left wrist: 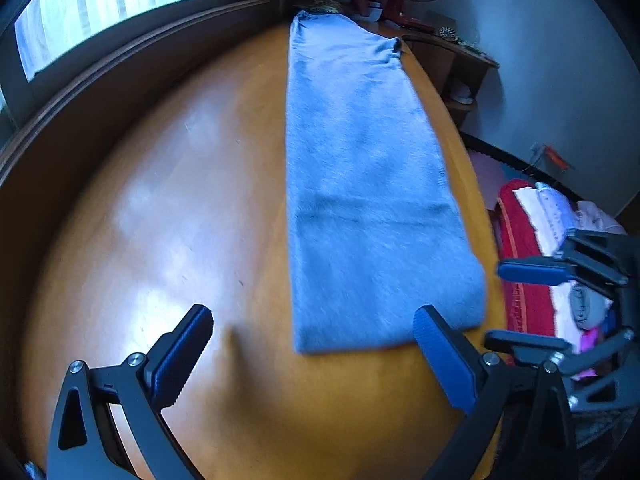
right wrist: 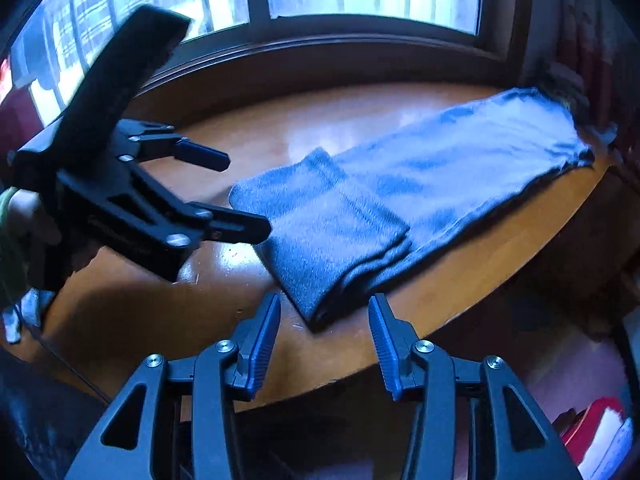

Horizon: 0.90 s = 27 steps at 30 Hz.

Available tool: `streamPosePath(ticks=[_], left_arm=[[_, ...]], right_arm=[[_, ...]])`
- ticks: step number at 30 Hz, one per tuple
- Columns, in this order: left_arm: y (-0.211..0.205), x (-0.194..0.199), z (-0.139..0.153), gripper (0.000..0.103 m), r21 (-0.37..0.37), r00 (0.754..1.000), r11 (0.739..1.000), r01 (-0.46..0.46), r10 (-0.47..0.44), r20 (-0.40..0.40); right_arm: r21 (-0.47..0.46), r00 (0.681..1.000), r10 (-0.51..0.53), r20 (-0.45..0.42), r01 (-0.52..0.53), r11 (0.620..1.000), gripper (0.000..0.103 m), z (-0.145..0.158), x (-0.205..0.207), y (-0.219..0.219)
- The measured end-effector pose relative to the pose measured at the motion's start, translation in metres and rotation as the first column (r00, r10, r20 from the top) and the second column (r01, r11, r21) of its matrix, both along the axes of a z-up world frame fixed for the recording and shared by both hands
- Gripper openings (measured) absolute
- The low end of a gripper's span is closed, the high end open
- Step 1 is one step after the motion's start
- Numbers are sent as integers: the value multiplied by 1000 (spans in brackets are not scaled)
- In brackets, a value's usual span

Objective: Fold clothes

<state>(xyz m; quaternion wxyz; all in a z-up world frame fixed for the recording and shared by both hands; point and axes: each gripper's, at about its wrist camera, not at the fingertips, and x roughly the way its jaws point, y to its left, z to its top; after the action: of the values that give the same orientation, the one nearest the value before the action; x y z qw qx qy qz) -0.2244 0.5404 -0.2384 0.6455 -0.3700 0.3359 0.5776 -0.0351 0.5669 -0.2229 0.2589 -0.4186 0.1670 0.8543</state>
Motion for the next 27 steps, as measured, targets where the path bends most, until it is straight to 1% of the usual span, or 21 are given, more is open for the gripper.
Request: streamPosePath(ticks=[2, 8, 16, 17, 19, 21, 22, 25, 27], left_arm=[[-4, 2, 1, 102, -1, 1000, 1000, 4, -4, 14], [-10, 4, 2, 102, -10, 1000, 1000, 8, -8, -9], [-6, 7, -5, 102, -8, 1000, 1000, 25, -25, 14], [-8, 7, -4, 102, 7, 998, 999, 42, -42, 36], [-12, 6, -3, 102, 62, 990, 994, 85, -91, 107], [-14, 4, -5, 102, 91, 983, 990, 107, -119, 143], [-15, 3, -6, 102, 97, 981, 988, 116, -129, 143], [-15, 4, -10, 102, 94, 983, 985, 143, -152, 100], [-16, 6, -11, 102, 92, 980, 982, 163, -172, 99]], right_arm=[[-12, 1000, -5, 3, 5, 1000, 46, -2, 0, -1], [-26, 1000, -19, 17, 19, 999, 46, -7, -2, 2], [-28, 999, -24, 31, 25, 999, 46, -11, -3, 1], [-27, 999, -26, 31, 26, 999, 46, -11, -3, 2], [-23, 999, -24, 32, 25, 999, 46, -11, -3, 1], [-18, 999, -24, 33, 24, 1000, 46, -12, -4, 1], [-16, 999, -24, 34, 24, 1000, 46, -12, -5, 1], [-3, 999, -26, 34, 26, 1000, 46, -12, -5, -1], [6, 999, -26, 35, 26, 1000, 46, -12, -6, -3]])
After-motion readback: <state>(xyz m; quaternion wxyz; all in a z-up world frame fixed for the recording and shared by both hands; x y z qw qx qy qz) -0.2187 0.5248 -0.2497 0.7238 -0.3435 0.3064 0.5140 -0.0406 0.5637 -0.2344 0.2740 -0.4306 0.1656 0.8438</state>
